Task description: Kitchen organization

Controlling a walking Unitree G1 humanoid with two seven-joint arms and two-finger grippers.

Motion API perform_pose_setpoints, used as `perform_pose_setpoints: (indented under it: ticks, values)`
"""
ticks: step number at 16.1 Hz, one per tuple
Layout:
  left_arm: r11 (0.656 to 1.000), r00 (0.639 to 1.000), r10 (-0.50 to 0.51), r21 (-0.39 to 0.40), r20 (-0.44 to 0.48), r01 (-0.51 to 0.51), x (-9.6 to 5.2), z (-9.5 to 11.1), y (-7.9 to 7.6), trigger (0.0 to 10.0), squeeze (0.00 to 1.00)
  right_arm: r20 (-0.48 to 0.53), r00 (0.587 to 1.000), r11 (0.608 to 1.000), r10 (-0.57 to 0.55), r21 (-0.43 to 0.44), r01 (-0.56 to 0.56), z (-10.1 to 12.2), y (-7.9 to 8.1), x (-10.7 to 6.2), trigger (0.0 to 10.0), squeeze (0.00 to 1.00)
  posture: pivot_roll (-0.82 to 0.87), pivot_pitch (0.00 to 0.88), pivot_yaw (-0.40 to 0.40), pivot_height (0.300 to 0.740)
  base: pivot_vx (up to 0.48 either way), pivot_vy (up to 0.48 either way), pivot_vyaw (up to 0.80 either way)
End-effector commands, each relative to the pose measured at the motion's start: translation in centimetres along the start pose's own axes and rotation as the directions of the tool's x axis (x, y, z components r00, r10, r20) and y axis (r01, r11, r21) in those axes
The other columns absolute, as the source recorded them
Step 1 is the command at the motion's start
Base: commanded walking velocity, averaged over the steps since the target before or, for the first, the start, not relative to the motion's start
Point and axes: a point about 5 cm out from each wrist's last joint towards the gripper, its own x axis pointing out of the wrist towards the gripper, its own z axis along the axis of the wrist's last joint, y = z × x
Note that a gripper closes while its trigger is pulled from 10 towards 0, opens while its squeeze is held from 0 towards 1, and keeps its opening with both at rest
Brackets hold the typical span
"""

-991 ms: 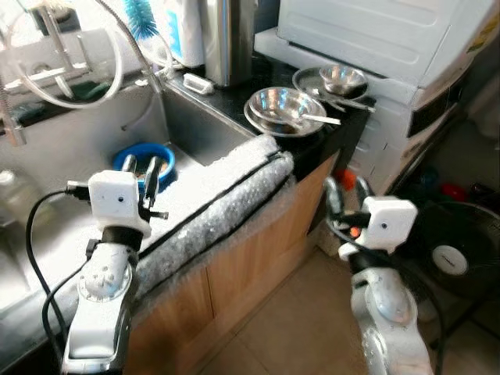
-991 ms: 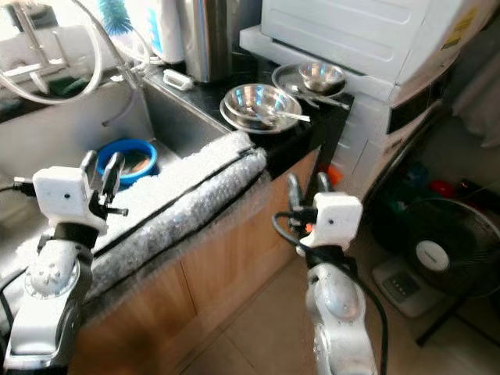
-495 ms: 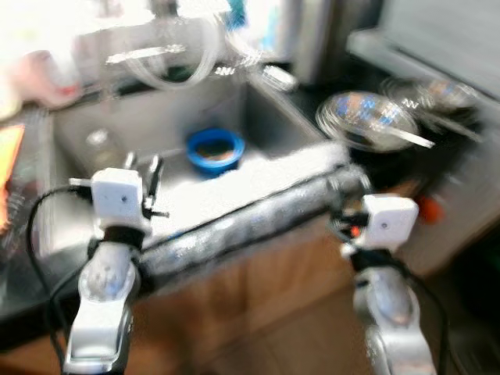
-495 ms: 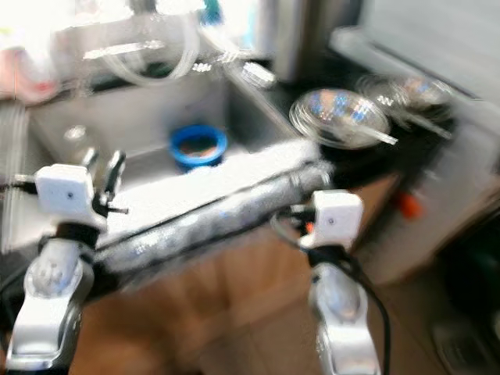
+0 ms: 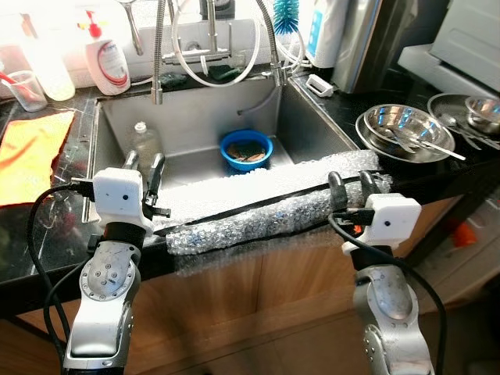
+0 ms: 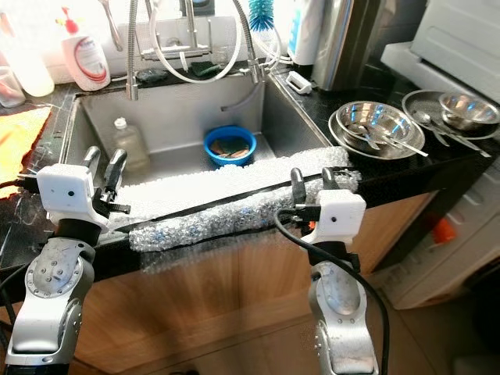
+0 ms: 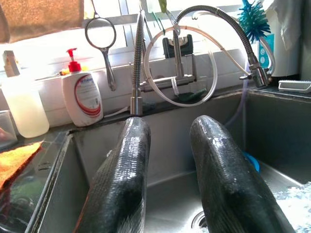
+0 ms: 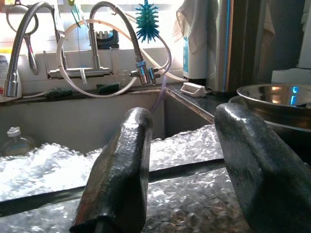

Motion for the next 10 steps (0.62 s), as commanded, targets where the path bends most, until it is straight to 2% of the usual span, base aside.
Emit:
perform_pose_setpoints:
  ticks: [1,4,8,10]
  values:
    - [1.0,1.0,-0.004,0.003,-0.003,0.004,0.13,-0.06,0.07,10.0,0.0,0.004,1.0,1.0,-0.007,-0.002,0.007,0.08,-0.03,0.03,10.0,0.0,0.02,0.053,-0.014,0.74,0.0,0.0,0.0]
    - [1.0,1.0,-0.004,0.005,-0.013,0.004,0.14,-0.35,-0.02,10.0,0.0,-0.01,0.998,0.998,-0.055,-0.023,0.054,0.08,-0.76,0.02,10.0,0.0,0.02,0.06,-0.016,0.74,0.0,0.0,0.0]
    - [1.0,1.0,0.002,-0.002,-0.016,-0.002,0.05,-0.39,-0.04,10.0,0.0,-0.003,0.999,0.999,-0.043,-0.02,0.043,0.18,-0.61,0.09,10.0,0.0,0.02,0.062,-0.021,0.74,0.0,0.0,-0.78]
    - [1.0,1.0,0.004,-0.004,-0.015,-0.004,0.03,-0.39,-0.02,10.0,0.0,0.012,0.999,0.999,-0.034,-0.016,0.035,0.33,-0.37,0.07,10.0,0.0,0.02,0.062,-0.022,0.74,0.0,0.0,0.0]
